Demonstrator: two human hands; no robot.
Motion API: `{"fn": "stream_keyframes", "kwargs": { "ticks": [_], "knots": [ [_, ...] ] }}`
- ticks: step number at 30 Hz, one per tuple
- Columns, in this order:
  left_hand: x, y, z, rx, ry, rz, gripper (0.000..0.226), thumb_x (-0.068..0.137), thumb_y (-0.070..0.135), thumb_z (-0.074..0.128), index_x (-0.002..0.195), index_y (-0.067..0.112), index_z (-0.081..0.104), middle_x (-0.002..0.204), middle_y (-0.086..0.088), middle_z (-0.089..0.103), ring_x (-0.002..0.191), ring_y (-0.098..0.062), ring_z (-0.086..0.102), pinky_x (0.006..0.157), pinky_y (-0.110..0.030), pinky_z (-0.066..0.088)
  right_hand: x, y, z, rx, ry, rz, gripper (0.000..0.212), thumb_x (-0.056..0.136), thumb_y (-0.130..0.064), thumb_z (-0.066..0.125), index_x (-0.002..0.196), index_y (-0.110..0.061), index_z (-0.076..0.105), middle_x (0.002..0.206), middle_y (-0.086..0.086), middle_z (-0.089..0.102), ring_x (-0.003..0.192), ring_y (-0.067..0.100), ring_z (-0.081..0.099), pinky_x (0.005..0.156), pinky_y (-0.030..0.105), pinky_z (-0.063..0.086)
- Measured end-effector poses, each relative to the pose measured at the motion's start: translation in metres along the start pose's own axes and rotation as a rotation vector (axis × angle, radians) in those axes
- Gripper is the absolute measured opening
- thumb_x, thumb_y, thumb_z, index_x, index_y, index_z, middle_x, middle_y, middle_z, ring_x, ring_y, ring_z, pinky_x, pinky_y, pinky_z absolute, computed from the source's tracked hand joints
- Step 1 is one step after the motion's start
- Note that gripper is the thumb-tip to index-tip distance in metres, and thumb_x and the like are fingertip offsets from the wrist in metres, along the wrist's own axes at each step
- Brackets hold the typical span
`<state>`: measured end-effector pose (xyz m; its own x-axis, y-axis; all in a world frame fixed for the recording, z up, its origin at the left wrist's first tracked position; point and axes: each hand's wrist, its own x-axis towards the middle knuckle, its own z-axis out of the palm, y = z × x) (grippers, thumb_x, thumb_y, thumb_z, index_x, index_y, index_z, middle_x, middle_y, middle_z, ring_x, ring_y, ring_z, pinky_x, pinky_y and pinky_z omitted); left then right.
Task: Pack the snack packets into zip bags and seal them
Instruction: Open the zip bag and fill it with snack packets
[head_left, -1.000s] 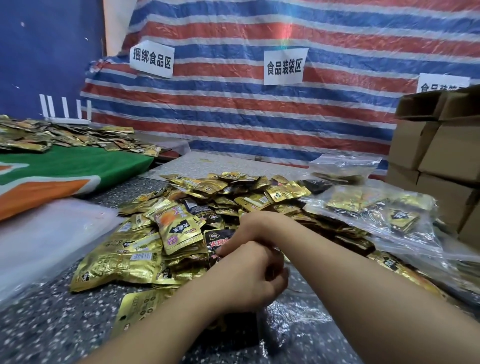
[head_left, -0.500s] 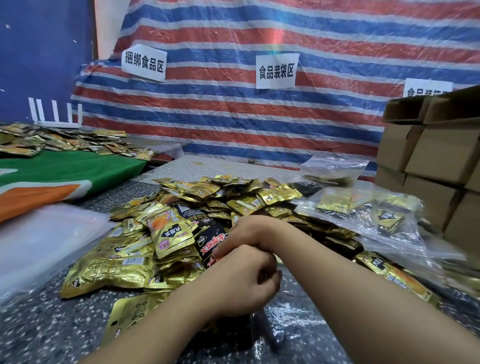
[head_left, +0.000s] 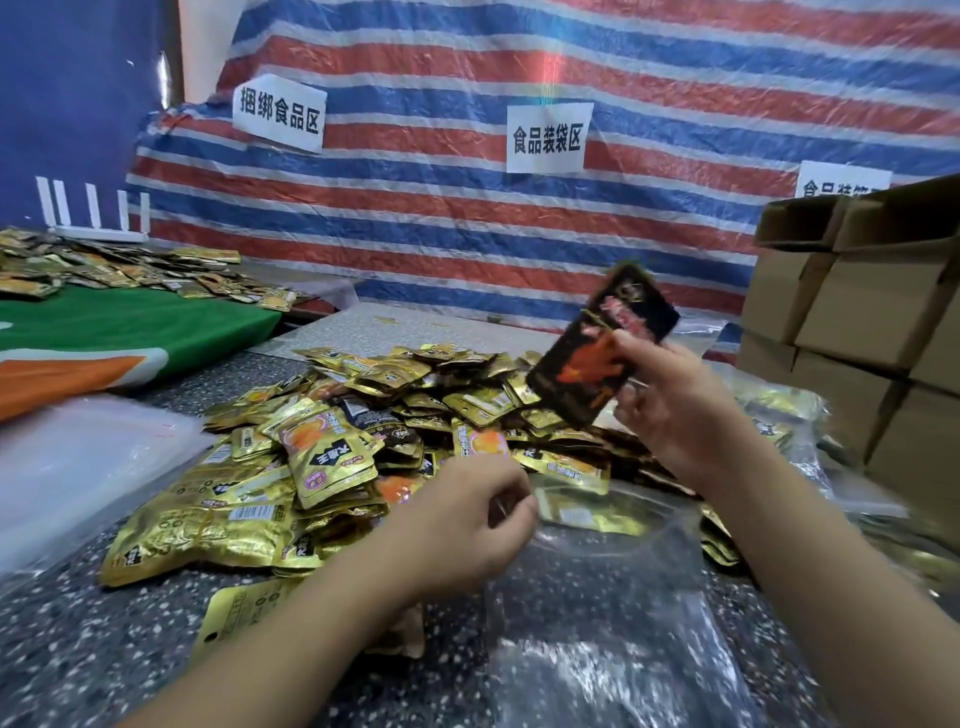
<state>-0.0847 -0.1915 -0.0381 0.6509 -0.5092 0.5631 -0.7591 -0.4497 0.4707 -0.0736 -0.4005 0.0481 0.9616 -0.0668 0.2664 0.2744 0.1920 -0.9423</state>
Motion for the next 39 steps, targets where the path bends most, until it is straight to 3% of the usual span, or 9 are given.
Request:
{"fn": "stream_keyframes", "kwargs": {
  "ticks": [7,10,13,18,24,28,33,37,39],
  "knots": [
    [0.001,-0.002,-0.003,-0.035,0.039,-0.020,0.016,0.093,0.022,0.059,0.078,0.019,0.059,0.071,0.008,0.055,0.069,-0.008,0.051,0.058,-0.018,0.036,-0.050,0.011,-0.033,-0.031,0.028,-0.212,0.022,0.069,-0.030,0.078,0.087,-0.019,0.070,0.079,0.003,0.069,0.047,0.008,0.049,0.045,0.019,0.044],
    [0.001,-0.004,-0.002,-0.059,0.056,-0.024,0.017,0.093,0.021,0.060,0.075,0.021,0.060,0.067,0.011,0.055,0.064,-0.005,0.050,0.056,-0.014,0.035,-0.063,0.023,-0.035,-0.219,0.030,-0.303,0.026,0.069,-0.035,0.078,0.091,-0.022,0.076,0.089,0.001,0.076,0.062,0.009,0.065,0.055,0.016,0.050],
    [0.002,-0.004,-0.002,-0.080,0.080,-0.018,0.018,0.091,0.024,0.058,0.073,0.023,0.058,0.064,0.012,0.054,0.062,-0.004,0.051,0.055,-0.012,0.035,-0.069,0.030,-0.032,-0.450,-0.005,-0.336,0.027,0.073,-0.027,0.073,0.099,-0.024,0.077,0.099,-0.002,0.078,0.094,0.015,0.073,0.077,0.021,0.057],
    [0.002,-0.003,-0.001,-0.101,0.090,-0.014,0.017,0.088,0.032,0.054,0.073,0.025,0.058,0.065,0.010,0.055,0.063,-0.007,0.052,0.054,-0.016,0.037,-0.073,0.032,-0.032,-0.685,-0.107,-0.345,0.039,0.084,0.000,0.072,0.105,-0.032,0.072,0.099,-0.016,0.075,0.094,0.001,0.070,0.075,0.011,0.053],
    [0.003,-0.001,-0.003,-0.183,0.139,-0.015,0.022,0.092,0.035,0.055,0.073,0.025,0.057,0.061,0.005,0.052,0.055,-0.005,0.044,0.052,-0.021,0.034,-0.072,0.040,-0.040,-0.942,-0.148,-0.224,0.040,0.090,-0.009,0.071,0.116,-0.038,0.064,0.108,-0.016,0.073,0.108,0.006,0.065,0.097,0.047,0.050],
    [0.004,-0.003,-0.006,-0.205,0.098,-0.044,0.016,0.097,0.030,0.059,0.082,0.024,0.061,0.068,0.005,0.059,0.059,-0.008,0.052,0.057,-0.029,0.045,-0.073,0.038,-0.040,-0.967,-0.154,-0.235,0.038,0.090,-0.010,0.070,0.114,-0.038,0.065,0.104,-0.014,0.073,0.102,0.008,0.067,0.095,0.046,0.051],
    [0.002,0.001,-0.005,-0.249,0.113,-0.042,0.024,0.090,0.047,0.055,0.084,0.025,0.063,0.071,0.003,0.065,0.065,-0.021,0.062,0.063,-0.049,0.052,-0.076,0.034,-0.038,-1.105,-0.314,-0.213,0.030,0.095,-0.024,0.066,0.105,-0.051,0.060,0.098,-0.022,0.069,0.092,-0.002,0.062,0.079,0.021,0.049],
    [0.001,-0.002,-0.002,-0.209,0.143,-0.016,0.018,0.094,0.039,0.059,0.085,0.025,0.064,0.071,0.006,0.062,0.064,-0.020,0.059,0.059,-0.049,0.050,-0.077,0.035,-0.034,-1.211,-0.366,-0.179,0.019,0.096,-0.031,0.063,0.110,-0.043,0.058,0.098,-0.020,0.068,0.091,0.001,0.061,0.082,0.034,0.053],
    [0.002,-0.004,0.000,-0.186,0.163,0.007,0.013,0.095,0.032,0.062,0.085,0.023,0.065,0.070,0.009,0.061,0.062,-0.015,0.056,0.055,-0.039,0.049,-0.079,0.037,-0.029,-1.255,-0.402,-0.188,0.021,0.097,-0.036,0.058,0.116,-0.045,0.055,0.101,-0.022,0.066,0.092,0.000,0.060,0.082,0.036,0.053]
  ]
}}
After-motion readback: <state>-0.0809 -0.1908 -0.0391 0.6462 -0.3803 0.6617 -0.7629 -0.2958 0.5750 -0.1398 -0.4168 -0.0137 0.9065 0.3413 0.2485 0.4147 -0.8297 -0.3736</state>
